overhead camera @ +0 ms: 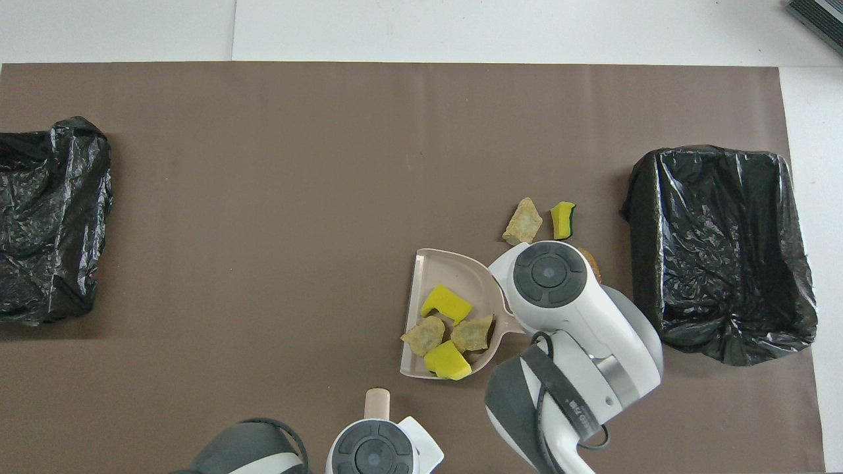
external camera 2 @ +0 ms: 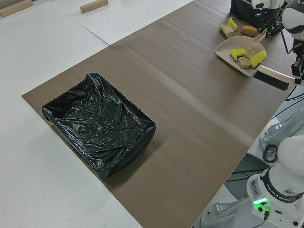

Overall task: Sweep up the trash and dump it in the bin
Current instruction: 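Carry the loaded dustpan to the bin farther along with the right gripper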

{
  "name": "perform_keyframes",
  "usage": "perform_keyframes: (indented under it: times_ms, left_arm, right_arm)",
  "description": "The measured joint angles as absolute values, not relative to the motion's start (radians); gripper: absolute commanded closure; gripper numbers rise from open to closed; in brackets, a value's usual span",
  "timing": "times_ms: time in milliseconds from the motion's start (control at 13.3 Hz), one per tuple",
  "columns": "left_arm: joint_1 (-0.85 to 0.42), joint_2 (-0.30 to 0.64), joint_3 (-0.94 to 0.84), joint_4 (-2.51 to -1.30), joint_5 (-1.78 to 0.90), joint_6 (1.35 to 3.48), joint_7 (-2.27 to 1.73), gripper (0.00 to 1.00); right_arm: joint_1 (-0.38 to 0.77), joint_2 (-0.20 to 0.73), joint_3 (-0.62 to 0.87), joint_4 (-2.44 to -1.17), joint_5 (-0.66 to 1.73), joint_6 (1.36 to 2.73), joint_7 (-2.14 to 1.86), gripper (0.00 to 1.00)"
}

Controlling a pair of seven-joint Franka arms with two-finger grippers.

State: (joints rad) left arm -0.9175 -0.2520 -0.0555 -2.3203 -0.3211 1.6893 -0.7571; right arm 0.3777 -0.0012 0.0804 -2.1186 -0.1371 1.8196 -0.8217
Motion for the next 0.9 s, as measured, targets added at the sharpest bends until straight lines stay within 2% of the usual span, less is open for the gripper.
perform_keyframes:
  times_ms: [225, 526, 751, 901]
  left_arm:
    - [-0.920, -0.257, -0.095, -2.344, -0.307, 1.754, -0.891, 1.00]
    - [-0.925, -0.201, -0.166, -2.366, -0.279, 1.916, -0.991, 1.00]
    - [-0.926, -0.146, -0.171, -2.367, -0.261, 1.978, -0.995, 1.00]
    - [-0.929, -0.113, -0.172, -2.367, -0.247, 1.996, -0.994, 1.00]
  right_arm:
    - [0.260, -0.069, 0.076, -2.059, -0.112, 1.717, -0.890, 1.00]
    - [-0.019, -0.110, 0.066, -1.945, -0.082, 1.644, -1.141, 1.00]
    - [-0.228, -0.099, 0.055, -1.899, -0.087, 1.658, -1.322, 1.00]
    - [-0.341, -0.077, 0.051, -1.882, -0.166, 1.760, -1.418, 1.00]
